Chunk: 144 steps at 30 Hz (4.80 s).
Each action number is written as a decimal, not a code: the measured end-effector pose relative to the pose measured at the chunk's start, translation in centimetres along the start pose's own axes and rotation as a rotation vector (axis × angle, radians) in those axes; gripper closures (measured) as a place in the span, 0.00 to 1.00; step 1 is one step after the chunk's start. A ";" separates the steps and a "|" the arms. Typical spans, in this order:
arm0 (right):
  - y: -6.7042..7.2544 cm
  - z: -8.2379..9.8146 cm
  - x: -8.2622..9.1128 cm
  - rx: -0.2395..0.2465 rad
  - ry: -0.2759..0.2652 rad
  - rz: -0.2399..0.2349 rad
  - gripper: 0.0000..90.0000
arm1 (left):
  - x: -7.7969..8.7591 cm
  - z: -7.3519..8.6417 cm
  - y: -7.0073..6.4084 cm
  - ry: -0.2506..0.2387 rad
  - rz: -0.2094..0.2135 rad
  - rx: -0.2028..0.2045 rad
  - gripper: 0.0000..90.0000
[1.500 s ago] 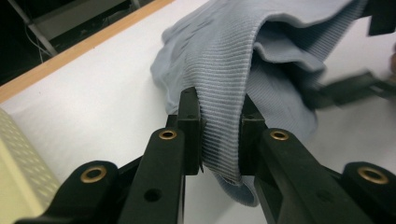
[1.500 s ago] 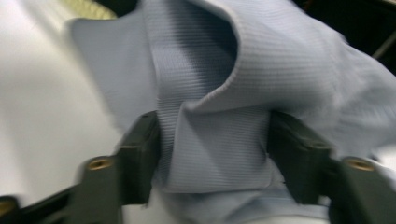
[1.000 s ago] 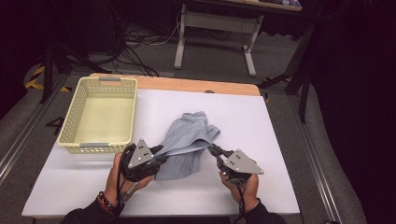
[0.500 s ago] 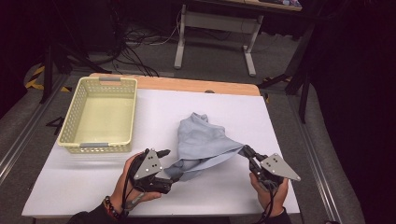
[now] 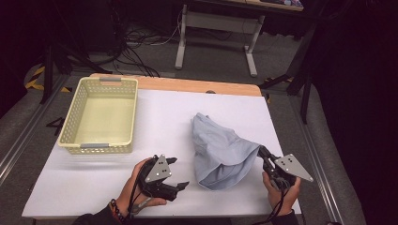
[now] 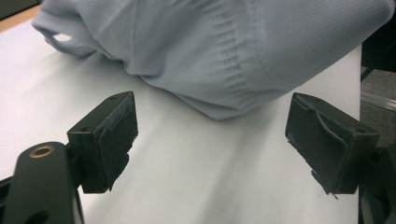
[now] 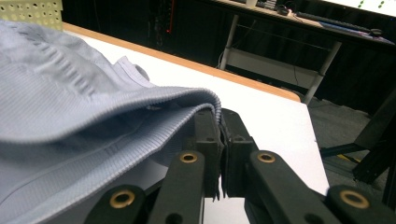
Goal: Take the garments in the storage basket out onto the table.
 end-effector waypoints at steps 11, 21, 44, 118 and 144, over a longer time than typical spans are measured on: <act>-0.3 -0.4 0.3 0.007 -0.017 0.027 0.96 | -1.9 0.4 -0.7 0.044 0.008 -0.008 0.22; -0.7 -0.2 0.3 -0.008 -0.011 0.031 0.95 | -6.1 2.0 -1.3 0.174 0.060 -0.018 0.23; -0.2 4.2 -3.3 -0.074 0.230 -0.042 0.46 | -8.7 0.4 0.5 0.270 0.018 -0.115 0.88; 9.7 3.1 -11.6 0.122 0.399 -0.532 0.92 | 0.3 5.8 0.5 0.230 0.076 -0.024 0.90; 5.8 5.4 -4.1 0.032 0.447 -0.319 0.67 | 0.1 5.6 -2.1 0.225 0.175 -0.065 0.98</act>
Point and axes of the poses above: each handheld gripper's, and its own axes: x roughly backward along the jaws, z roughly out of its underside, y roughly to its left, the point moved 9 cm from there along -x, roughly forward along the jaws, and after that the axes turned 2 degrees about -z, right-handed, at the moved point
